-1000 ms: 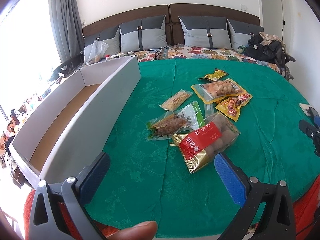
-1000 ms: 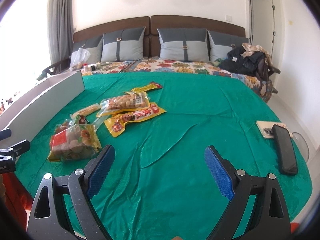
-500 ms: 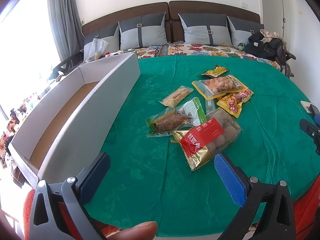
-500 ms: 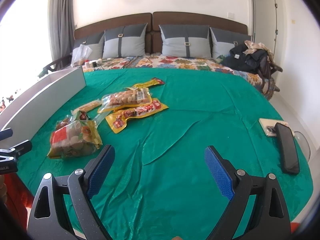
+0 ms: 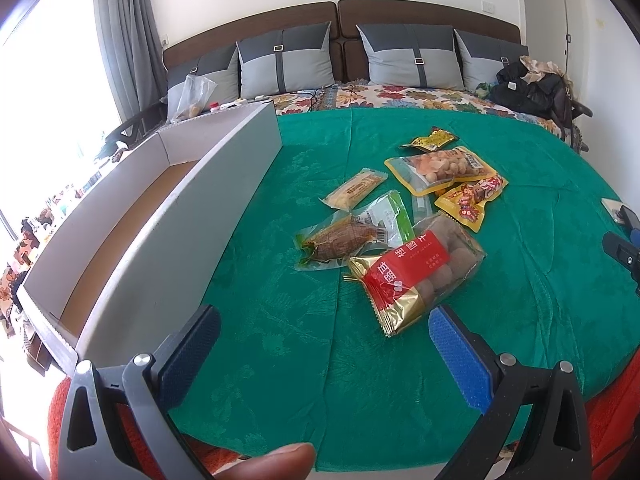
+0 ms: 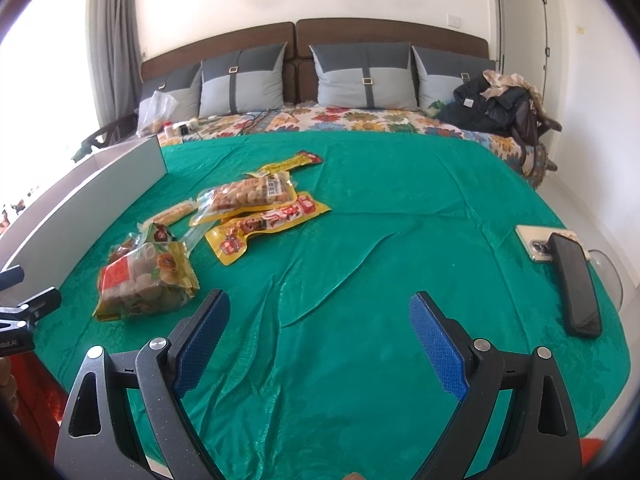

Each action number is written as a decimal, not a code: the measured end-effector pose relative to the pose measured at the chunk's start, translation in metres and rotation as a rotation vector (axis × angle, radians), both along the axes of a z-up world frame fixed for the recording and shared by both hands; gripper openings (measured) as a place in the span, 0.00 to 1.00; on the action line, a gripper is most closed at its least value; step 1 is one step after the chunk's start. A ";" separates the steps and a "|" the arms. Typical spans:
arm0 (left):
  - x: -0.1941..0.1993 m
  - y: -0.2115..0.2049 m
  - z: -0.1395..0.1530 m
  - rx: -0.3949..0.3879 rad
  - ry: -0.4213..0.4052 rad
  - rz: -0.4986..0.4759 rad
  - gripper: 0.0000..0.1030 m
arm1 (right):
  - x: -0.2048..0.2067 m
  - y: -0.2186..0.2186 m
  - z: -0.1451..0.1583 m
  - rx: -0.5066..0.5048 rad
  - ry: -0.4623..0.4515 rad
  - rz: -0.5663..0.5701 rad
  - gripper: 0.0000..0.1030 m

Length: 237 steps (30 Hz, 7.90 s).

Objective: Organize snacks

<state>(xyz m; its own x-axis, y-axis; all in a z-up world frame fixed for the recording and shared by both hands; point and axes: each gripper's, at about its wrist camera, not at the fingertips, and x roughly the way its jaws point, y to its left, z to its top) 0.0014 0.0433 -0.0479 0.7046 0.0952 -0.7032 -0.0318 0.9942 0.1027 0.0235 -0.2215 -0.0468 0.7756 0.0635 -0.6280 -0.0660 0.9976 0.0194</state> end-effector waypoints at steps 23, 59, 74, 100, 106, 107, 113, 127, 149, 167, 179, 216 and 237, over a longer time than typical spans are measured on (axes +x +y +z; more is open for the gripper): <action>0.024 0.026 -0.056 -0.014 0.191 0.063 1.00 | 0.005 0.005 -0.010 -0.045 0.066 0.000 0.91; 0.031 0.057 -0.081 -0.129 0.256 0.096 1.00 | 0.019 0.033 -0.070 -0.088 0.350 0.112 0.91; 0.034 0.059 -0.081 -0.125 0.268 0.042 1.00 | 0.014 0.033 -0.071 -0.082 0.313 0.108 0.92; 0.035 0.059 -0.080 -0.127 0.291 0.049 1.00 | 0.011 0.031 -0.070 -0.078 0.296 0.098 0.92; 0.034 0.059 -0.080 -0.127 0.283 0.051 1.00 | 0.011 0.031 -0.070 -0.078 0.297 0.098 0.92; 0.034 0.059 -0.080 -0.127 0.281 0.051 1.00 | 0.011 0.031 -0.070 -0.078 0.297 0.098 0.92; 0.029 0.059 -0.080 -0.127 0.269 0.050 1.00 | 0.011 0.031 -0.070 -0.078 0.296 0.098 0.92; 0.030 0.060 -0.079 -0.125 0.280 0.022 1.00 | 0.008 0.030 -0.069 -0.078 0.277 0.101 0.92; 0.025 0.057 -0.080 -0.116 0.225 -0.014 1.00 | 0.030 0.133 -0.002 -0.022 0.140 0.316 0.90; 0.030 0.056 -0.081 -0.116 0.196 -0.026 1.00 | 0.042 0.058 -0.026 -0.282 0.124 0.167 0.90; 0.057 0.049 -0.080 -0.120 0.266 -0.100 1.00 | 0.037 0.006 -0.049 0.091 0.255 0.023 0.90; 0.111 -0.005 -0.028 -0.018 0.538 -0.724 1.00 | 0.041 0.026 -0.064 -0.059 0.268 0.062 0.92; 0.102 -0.036 -0.064 0.095 0.548 -0.676 0.62 | 0.045 0.021 -0.063 -0.051 0.279 0.031 0.92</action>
<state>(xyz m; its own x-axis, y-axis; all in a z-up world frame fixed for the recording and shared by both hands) 0.1034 0.0072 -0.1118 0.1960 -0.1453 -0.9698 0.6398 0.7684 0.0141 0.0685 -0.2006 -0.1100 0.5702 0.0475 -0.8202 -0.0957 0.9954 -0.0090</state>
